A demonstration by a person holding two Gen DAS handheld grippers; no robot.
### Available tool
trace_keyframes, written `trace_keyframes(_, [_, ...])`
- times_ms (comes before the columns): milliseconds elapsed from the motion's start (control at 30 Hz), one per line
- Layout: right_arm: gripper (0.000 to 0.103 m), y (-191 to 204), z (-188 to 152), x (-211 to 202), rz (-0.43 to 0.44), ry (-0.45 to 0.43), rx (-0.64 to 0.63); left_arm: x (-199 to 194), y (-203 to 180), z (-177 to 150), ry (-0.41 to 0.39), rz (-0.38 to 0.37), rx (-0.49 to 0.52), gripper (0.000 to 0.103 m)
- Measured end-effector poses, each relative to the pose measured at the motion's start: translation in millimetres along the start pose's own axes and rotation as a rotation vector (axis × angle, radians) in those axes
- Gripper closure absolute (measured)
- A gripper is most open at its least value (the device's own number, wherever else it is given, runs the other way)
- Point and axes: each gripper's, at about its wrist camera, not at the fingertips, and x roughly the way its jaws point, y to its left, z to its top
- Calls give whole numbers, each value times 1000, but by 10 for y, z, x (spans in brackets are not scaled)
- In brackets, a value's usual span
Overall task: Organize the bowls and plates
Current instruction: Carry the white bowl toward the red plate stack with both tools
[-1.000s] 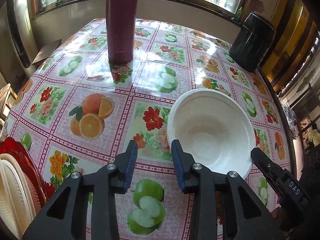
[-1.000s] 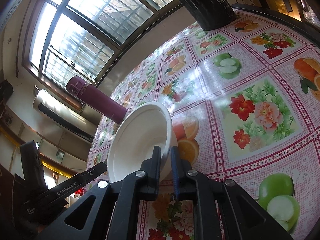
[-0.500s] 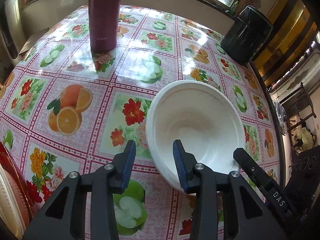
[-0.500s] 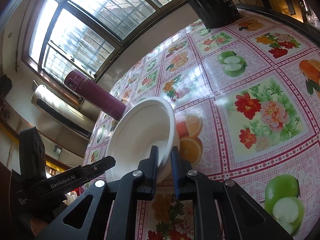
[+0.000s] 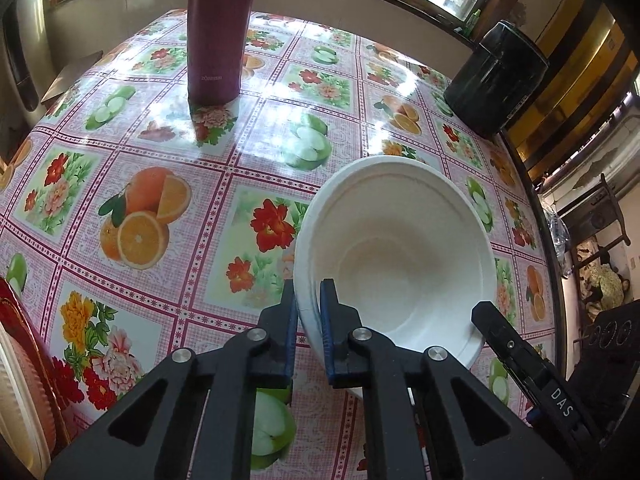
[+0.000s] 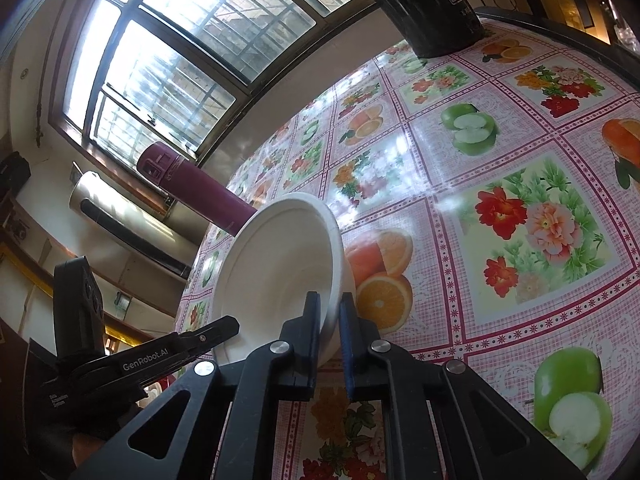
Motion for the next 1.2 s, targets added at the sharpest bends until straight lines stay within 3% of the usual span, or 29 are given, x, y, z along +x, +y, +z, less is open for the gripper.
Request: trace_keyframes(1200, [94,862,-707,-142,204,37,-162,-1089,700,-698,-275,130,-12,94])
